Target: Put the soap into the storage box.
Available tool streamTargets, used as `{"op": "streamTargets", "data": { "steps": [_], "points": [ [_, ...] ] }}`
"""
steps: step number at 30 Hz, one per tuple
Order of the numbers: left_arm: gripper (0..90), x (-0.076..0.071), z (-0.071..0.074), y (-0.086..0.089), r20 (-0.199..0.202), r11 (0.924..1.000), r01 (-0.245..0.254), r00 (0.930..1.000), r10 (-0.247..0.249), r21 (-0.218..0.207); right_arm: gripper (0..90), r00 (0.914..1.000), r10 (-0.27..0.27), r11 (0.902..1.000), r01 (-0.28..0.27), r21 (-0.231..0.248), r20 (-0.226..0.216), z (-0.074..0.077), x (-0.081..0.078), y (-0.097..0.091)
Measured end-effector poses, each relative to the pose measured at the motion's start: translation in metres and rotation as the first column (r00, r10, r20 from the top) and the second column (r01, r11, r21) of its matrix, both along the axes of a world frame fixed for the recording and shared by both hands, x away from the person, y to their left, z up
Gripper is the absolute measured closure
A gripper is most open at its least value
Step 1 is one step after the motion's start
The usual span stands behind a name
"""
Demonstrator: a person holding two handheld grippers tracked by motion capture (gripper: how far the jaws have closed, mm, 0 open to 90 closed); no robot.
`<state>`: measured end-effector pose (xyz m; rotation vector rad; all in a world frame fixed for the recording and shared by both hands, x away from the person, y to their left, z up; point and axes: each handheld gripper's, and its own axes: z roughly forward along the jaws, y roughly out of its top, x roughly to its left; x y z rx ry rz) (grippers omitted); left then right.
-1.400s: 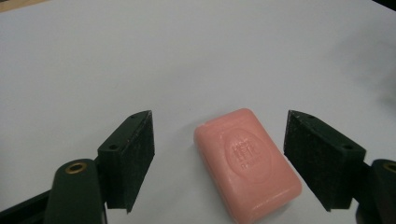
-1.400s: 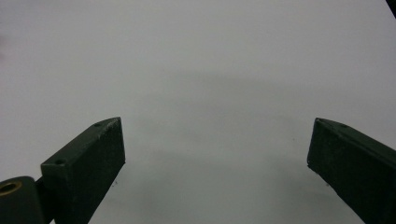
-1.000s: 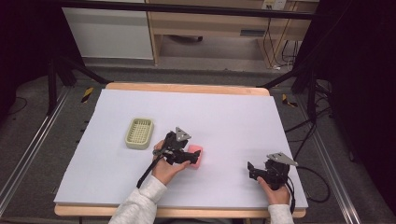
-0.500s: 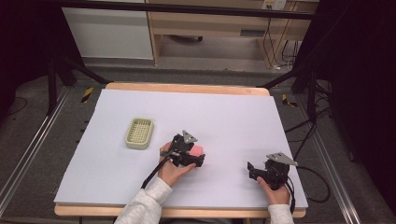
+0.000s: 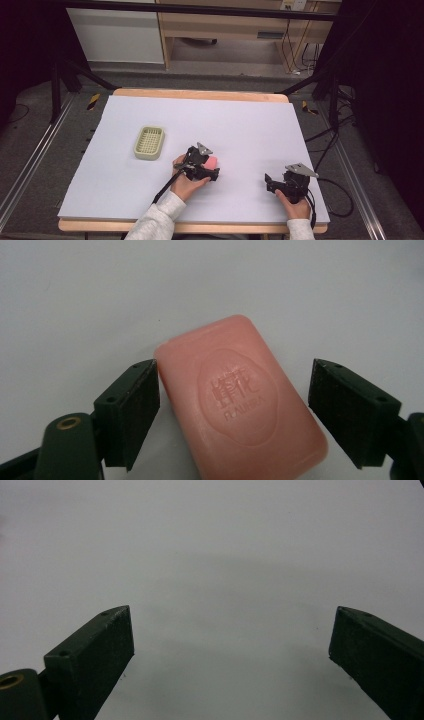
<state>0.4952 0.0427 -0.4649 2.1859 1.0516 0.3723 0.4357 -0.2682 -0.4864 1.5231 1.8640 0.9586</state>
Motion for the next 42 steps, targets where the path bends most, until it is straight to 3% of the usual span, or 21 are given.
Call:
{"op": "streamTargets", "data": {
  "steps": [14,20,28,35,42],
  "points": [
    [33.3,-0.004,0.0,0.007,-0.021,0.9997,-0.007,0.9997,0.007,-0.021,4.5,1.0,0.008,1.0,-0.008,-0.004,-0.003,0.0,0.0,0.001],
    [33.8,-0.003,0.0,0.007,-0.027,0.9996,-0.006,0.9996,0.005,-0.027,4.6,0.9999,0.008,1.0,-0.008,-0.002,-0.006,0.0,0.0,0.001],
    [28.5,0.005,0.007,0.005,-0.033,0.9998,0.015,0.9993,-0.016,-0.015,4.6,0.9999,0.011,0.9999,-0.011,-0.003,-0.009,0.0,0.001,0.001],
    [29.6,0.011,0.0,-0.002,-0.072,0.999,0.026,0.9971,-0.023,0.038,4.6,0.9998,0.015,0.9999,-0.015,0.001,-0.013,0.0,0.001,0.0],
    [31.9,0.014,-0.002,-0.003,-0.088,0.999,0.019,0.996,-0.015,0.04,4.6,0.9996,0.02,0.9998,-0.02,0.005,-0.019,-0.001,0.001,0.0]
  ]
}}
